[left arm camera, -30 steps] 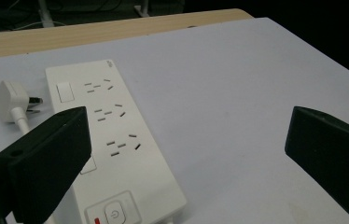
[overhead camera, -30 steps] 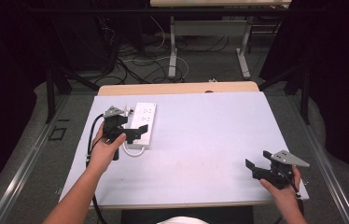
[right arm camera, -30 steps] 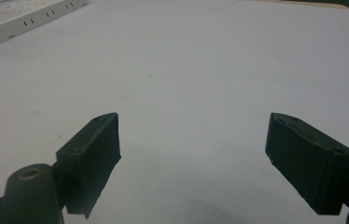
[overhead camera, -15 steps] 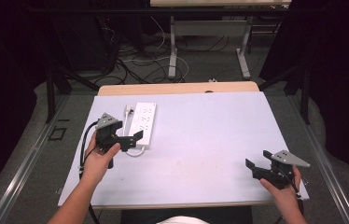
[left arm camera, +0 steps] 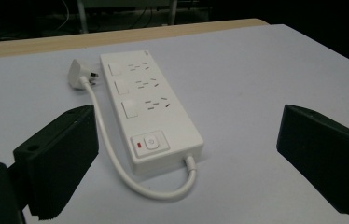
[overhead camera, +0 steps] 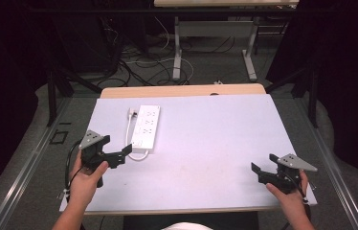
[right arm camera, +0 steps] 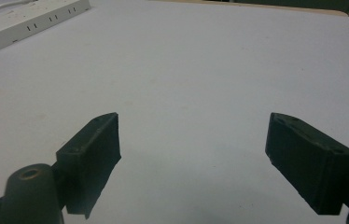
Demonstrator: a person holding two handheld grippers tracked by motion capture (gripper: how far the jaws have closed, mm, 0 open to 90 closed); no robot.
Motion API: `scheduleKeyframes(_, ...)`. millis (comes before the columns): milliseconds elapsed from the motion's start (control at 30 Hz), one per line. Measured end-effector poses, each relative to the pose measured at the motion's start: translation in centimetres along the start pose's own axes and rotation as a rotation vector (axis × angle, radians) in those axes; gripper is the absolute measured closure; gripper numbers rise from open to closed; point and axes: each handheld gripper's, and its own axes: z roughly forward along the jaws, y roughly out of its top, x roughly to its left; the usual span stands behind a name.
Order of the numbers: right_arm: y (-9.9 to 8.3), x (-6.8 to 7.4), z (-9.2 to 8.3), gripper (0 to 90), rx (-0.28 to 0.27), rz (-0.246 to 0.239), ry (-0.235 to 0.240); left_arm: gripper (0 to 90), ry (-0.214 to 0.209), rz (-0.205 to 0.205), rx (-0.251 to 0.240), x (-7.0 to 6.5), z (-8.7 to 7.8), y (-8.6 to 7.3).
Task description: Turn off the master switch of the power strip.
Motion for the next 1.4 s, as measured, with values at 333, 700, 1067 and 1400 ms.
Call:
scheduleKeyframes(333, 0.1, 0.0, 0.0, 17.1, 0.003, 0.003, 0.004, 6.0, 0.048, -0.056, -0.011, 1.2, -1.5, -2.9)
scheduleKeyframes(700, 0.0, -0.1, 0.0, 17.1, 0.016, 0.004, 0.001, 6.1, 0.097, -0.112, -0.002, 2.9, -2.2, -5.6)
scheduleKeyframes(1067, -0.2, -0.2, 0.3, 17.1, 0.011, 0.014, -0.006, 6.0, 0.134, -0.106, 0.024, 4.4, -2.1, -7.9)
scheduleKeyframes(1400, -0.2, -0.5, 0.2, 17.1, 0.025, 0.003, -0.005, 4.2, 0.147, -0.119, 0.081, 5.1, -1.0, -9.3)
